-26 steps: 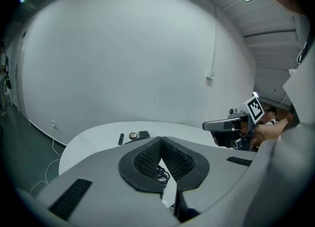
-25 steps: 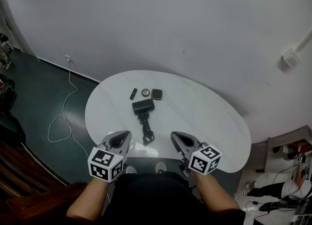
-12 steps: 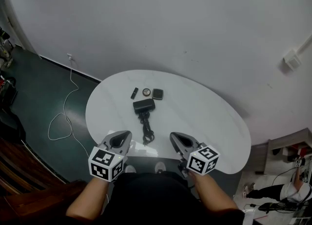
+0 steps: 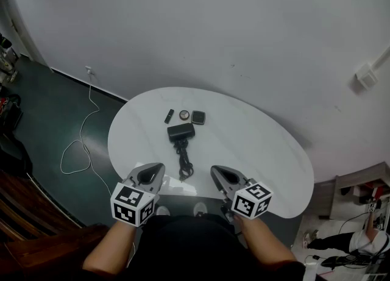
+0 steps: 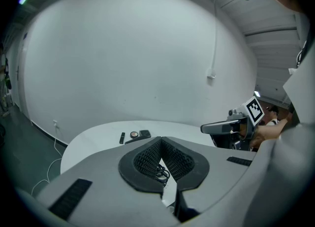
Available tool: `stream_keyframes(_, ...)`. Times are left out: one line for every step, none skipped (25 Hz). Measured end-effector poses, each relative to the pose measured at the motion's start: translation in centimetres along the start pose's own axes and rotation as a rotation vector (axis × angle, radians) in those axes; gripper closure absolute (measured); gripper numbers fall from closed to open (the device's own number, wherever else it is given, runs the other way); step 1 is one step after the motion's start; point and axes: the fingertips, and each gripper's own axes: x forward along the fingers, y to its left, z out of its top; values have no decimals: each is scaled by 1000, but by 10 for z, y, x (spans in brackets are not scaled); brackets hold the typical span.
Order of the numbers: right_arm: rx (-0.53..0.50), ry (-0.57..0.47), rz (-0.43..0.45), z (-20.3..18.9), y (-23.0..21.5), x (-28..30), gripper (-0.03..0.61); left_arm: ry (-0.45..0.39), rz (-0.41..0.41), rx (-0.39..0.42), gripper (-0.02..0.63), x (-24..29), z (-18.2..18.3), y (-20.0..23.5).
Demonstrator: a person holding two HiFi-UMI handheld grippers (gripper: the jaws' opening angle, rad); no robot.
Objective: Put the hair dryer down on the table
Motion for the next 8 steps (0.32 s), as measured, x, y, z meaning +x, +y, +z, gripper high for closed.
stream_keyframes(-1,0,0,0,0,0,571,0,2,0,603,-1,0,1)
stream_keyframes(-1,0,-1,0,0,0,571,0,4,-1,603,-2,0,1)
stream_keyframes(-2,0,-1,0,0,-1,571,-1,6,-1,603,-2,-1,2)
stream_keyframes(-3,0,-2,-1,1,-1,571,-1,7,-1,603,-3,-1,2)
stream_keyframes(-3,0,-2,-1,1,-1,569,-1,8,-2,603,-4,-1,3)
stream_keyframes(-4,0,-2,-1,1,-1,571,-2,8,-2,603,-4,-1,3)
stream_keyframes(-4,0,-2,-1,2,-1,571,-2,8,-3,603,-4,-2,3)
stream_keyframes(-4,0,-3,-2,2,-1,571,-3,8,-3,603,-5,-2,2)
